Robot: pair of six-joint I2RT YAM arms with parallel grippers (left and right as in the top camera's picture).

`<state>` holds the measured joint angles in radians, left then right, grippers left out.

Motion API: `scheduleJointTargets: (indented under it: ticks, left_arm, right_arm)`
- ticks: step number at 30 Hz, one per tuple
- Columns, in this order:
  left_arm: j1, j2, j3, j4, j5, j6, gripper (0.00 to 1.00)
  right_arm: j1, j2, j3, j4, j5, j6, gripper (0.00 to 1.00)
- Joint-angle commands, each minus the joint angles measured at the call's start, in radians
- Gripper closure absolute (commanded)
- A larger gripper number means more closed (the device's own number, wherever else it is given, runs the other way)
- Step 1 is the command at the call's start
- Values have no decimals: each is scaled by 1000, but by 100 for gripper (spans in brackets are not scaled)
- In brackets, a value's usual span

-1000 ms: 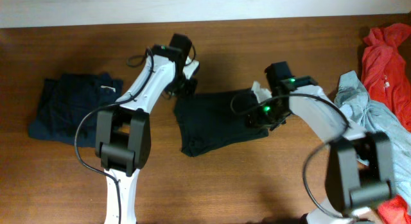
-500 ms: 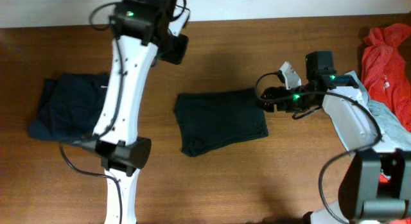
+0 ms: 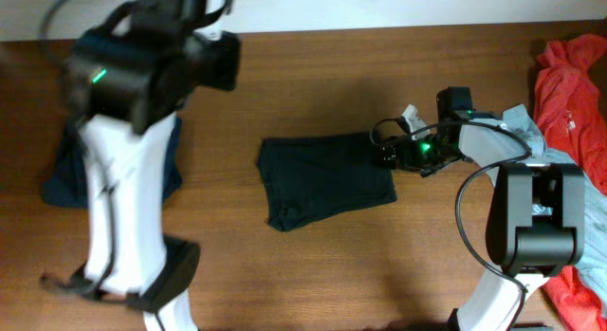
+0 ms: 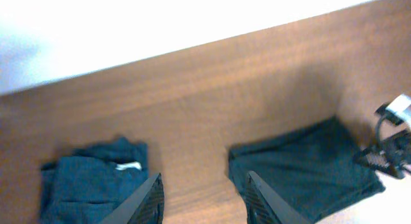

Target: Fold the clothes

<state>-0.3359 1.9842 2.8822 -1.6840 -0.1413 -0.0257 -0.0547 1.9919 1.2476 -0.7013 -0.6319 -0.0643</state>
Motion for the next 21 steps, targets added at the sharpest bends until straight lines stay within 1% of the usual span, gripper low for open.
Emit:
scheduleJointTargets:
  ticks: [1, 4, 7, 9, 11, 12, 14, 15, 17, 19, 21]
  left_arm:
    - [5, -119, 18, -3, -66, -17, 58]
    - [5, -168, 18, -3, -72, -16, 57]
    - [5, -199, 18, -3, -100, -17, 57]
    - [5, -210, 18, -3, -114, -16, 57]
    - [5, -213, 18, -3, -114, -16, 57]
    - [5, -213, 18, -3, -114, -16, 57]
    - [5, -213, 14, -3, -114, -16, 57]
    - [5, -213, 11, -3, -114, -16, 58]
    - [5, -213, 7, -3, -114, -16, 57]
    - [5, -213, -2, -3, -114, -16, 57]
    - [5, -213, -10, -3, -114, -16, 57]
  right_arm:
    - [10, 75, 0, -14, -74, -14, 9]
    - [39, 94, 0, -49, -75, -19, 10]
    - [75, 102, 0, -58, -70, -56, 11]
    - [90, 102, 0, -50, -63, -56, 14]
    - [94, 102, 0, -39, -64, -55, 26]
    - [93, 102, 0, -33, -63, -55, 37]
    - [85, 102, 0, -16, -63, -46, 69]
    - [76, 101, 2, -13, -48, -17, 77]
    - [62, 100, 8, -19, -18, 22, 83]
    - [44, 93, 22, -39, -6, 28, 90]
    - [29, 80, 42, -67, 14, 28, 92]
